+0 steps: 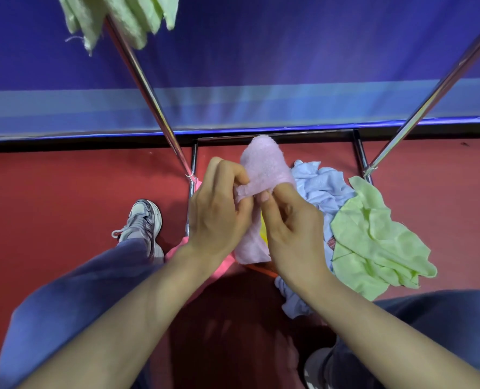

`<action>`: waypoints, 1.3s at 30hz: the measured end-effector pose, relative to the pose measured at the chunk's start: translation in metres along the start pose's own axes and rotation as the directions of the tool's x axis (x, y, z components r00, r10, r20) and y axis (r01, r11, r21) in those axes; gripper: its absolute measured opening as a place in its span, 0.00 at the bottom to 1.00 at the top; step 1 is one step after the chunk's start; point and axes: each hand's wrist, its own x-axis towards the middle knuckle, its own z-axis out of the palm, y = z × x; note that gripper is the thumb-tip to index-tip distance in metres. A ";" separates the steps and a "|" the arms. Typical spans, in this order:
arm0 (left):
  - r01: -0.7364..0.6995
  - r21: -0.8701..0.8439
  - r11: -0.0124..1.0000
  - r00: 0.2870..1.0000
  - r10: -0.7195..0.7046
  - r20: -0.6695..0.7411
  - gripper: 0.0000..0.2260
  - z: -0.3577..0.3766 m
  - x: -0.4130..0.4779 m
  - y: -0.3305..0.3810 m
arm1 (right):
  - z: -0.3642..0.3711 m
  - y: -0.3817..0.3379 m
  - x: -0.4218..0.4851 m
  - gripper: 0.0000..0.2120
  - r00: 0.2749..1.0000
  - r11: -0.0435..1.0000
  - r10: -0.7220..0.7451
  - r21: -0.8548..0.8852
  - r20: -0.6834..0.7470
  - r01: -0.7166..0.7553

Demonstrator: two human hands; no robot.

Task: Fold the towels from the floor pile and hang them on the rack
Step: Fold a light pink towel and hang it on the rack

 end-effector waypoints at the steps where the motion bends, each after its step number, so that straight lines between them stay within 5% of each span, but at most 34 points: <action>1: -0.004 0.001 1.000 1.000 0.004 -0.010 0.11 0.000 0.000 0.000 | 0.001 -0.001 -0.001 0.20 1.000 1.000 -0.006 -0.002 0.006 0.006; 9: -0.058 0.011 0.998 0.998 0.058 0.004 0.11 0.000 -0.003 -0.003 | 0.000 -0.005 -0.004 0.21 0.998 0.993 0.010 0.114 0.066 -0.018; 14: -0.080 0.061 0.995 0.996 0.082 -0.022 0.11 0.005 -0.004 0.005 | 0.005 -0.007 -0.003 0.24 0.983 0.935 0.184 0.308 -0.004 -0.174; 21: 0.165 0.036 0.986 0.980 -0.159 -0.120 0.15 0.006 0.002 -0.015 | 0.000 -0.018 0.008 0.21 0.953 0.782 0.302 0.576 -0.019 -0.237; 25: 0.198 0.197 0.960 0.964 -0.227 0.138 0.07 0.007 0.000 -0.016 | -0.006 -0.020 0.017 0.20 0.916 0.675 0.402 0.672 0.013 -0.306; 29: -0.011 0.327 0.945 0.793 -0.191 0.579 0.15 0.011 -0.010 -0.019 | -0.013 -0.017 0.027 0.14 0.888 0.607 0.458 0.714 0.045 -0.349; 39: 0.051 0.297 0.953 0.848 -0.199 0.491 0.13 0.015 -0.013 -0.022 | -0.017 -0.013 0.031 0.15 0.888 0.561 0.447 0.738 0.112 -0.376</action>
